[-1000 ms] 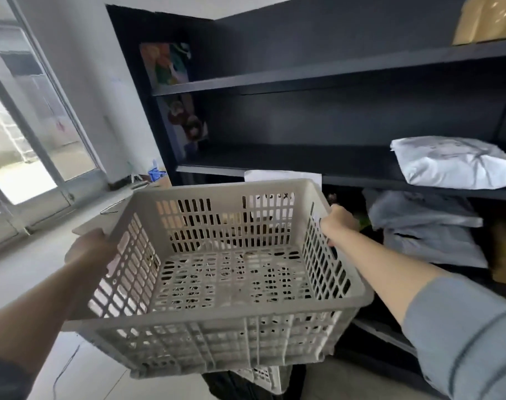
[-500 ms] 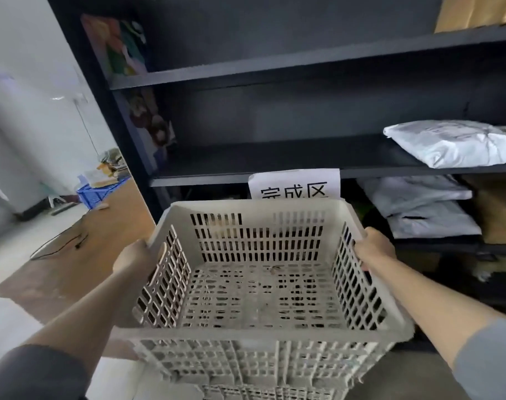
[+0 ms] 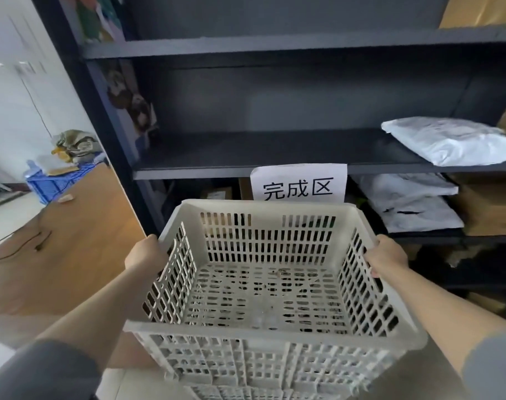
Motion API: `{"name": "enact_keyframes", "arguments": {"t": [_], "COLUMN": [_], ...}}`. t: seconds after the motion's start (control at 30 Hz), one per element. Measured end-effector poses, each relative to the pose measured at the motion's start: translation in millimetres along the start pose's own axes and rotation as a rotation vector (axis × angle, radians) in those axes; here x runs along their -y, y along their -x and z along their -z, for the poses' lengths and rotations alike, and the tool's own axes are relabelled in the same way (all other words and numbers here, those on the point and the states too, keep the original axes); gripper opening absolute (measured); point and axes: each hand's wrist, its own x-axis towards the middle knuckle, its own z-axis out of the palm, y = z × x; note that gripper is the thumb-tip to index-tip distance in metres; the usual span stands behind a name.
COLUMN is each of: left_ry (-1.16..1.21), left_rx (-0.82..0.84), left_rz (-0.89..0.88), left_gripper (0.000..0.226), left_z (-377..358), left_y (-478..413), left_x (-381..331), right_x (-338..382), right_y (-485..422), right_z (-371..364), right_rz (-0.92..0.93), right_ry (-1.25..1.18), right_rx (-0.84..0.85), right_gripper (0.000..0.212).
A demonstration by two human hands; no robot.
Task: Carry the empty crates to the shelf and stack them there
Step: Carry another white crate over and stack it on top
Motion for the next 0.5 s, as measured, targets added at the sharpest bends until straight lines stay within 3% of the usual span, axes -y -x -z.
{"name": "enact_keyframes", "arguments": {"t": [0.17,0.33,0.5], "left_ry": [-0.01,-0.013,-0.015], "left_rx": [-0.003,0.003,-0.055], "left_rz": [-0.012,-0.014,-0.032], "left_gripper": [0.014,0.009,0.016], "left_z": [-6.1,-17.0,-27.2], "left_y": [-8.7,-6.0,-3.2], "left_x": [0.3,8.0,12.4], "right_x": [8.8,3.7,-0.1], "right_y": [-6.3,-5.2,-4.7], "right_z": [3.3,-0.8,-1.9], "right_rz": [-0.003,0.004,0.003], "right_ry": [-0.016,0.004,0.022], "right_rx": [0.0,0.012,0.029], "right_gripper": [0.016,0.002,0.016]}}
